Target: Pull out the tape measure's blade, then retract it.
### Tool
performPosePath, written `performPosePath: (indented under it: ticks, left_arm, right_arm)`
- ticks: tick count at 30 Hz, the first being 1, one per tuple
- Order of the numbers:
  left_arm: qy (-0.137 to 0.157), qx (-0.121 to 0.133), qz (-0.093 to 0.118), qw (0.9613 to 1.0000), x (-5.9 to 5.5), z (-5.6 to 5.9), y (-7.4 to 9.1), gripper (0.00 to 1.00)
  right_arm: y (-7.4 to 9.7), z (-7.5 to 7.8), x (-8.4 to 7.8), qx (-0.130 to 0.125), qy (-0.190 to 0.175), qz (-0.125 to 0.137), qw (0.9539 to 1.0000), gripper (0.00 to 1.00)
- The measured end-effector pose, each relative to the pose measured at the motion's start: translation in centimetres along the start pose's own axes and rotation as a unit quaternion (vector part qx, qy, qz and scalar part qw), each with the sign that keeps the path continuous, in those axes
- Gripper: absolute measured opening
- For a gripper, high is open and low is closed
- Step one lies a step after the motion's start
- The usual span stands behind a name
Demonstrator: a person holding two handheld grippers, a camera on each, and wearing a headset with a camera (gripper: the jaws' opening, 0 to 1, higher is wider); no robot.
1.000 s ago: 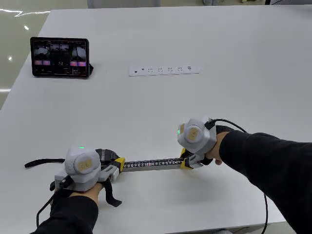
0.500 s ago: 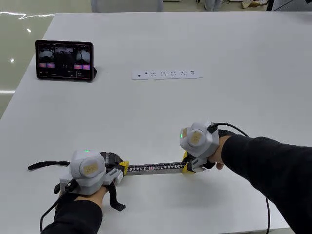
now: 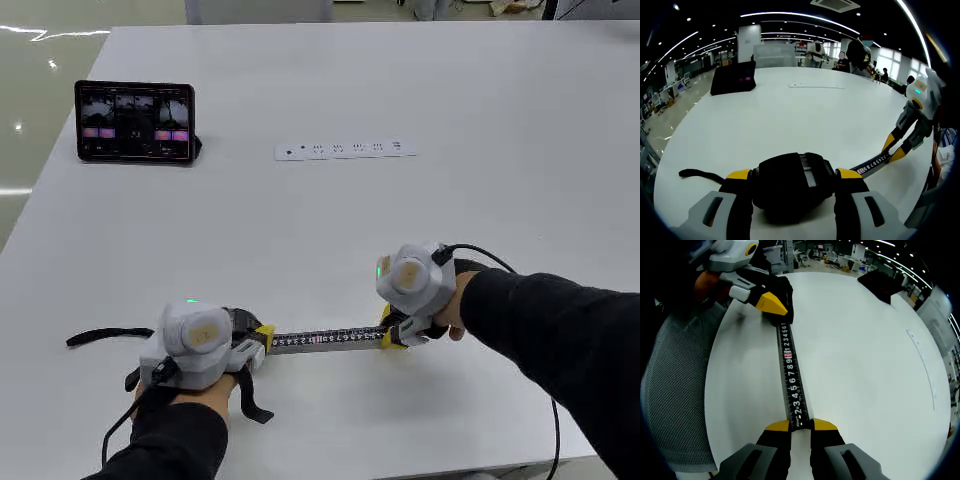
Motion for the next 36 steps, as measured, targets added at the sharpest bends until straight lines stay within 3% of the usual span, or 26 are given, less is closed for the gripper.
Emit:
performPosePath:
  ticks: [8, 17, 36]
  left_arm:
    - [-0.014, -0.013, 0.013, 0.9997, -0.2, -0.1, 0.1, 0.61]
    - [-0.012, -0.014, 0.002, 0.9998, 0.0, -0.1, -0.2, 0.61]
    - [-0.012, -0.015, 0.005, 0.9998, -0.1, -0.1, 0.0, 0.61]
  right_arm:
    - [-0.2, 0.0, 0.3, 0.0, 0.001, -0.002, 1.0, 0.1]
    - [-0.4, -0.1, 0.4, -0.007, -0.004, 0.001, 1.0, 0.1]
    - [-0.7, -0.2, 1.1, -0.004, -0.008, -0.001, 1.0, 0.1]
Point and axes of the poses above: the centre of the closed fingertips' face, and the gripper's own axes: y roughly backward along the fingers, z roughly to its right, x roughly out of its top, the point moved 5 cm from there along y, roughly backward along the fingers, and after that the axes turned 5 degrees about z, right-handed, at the moved point
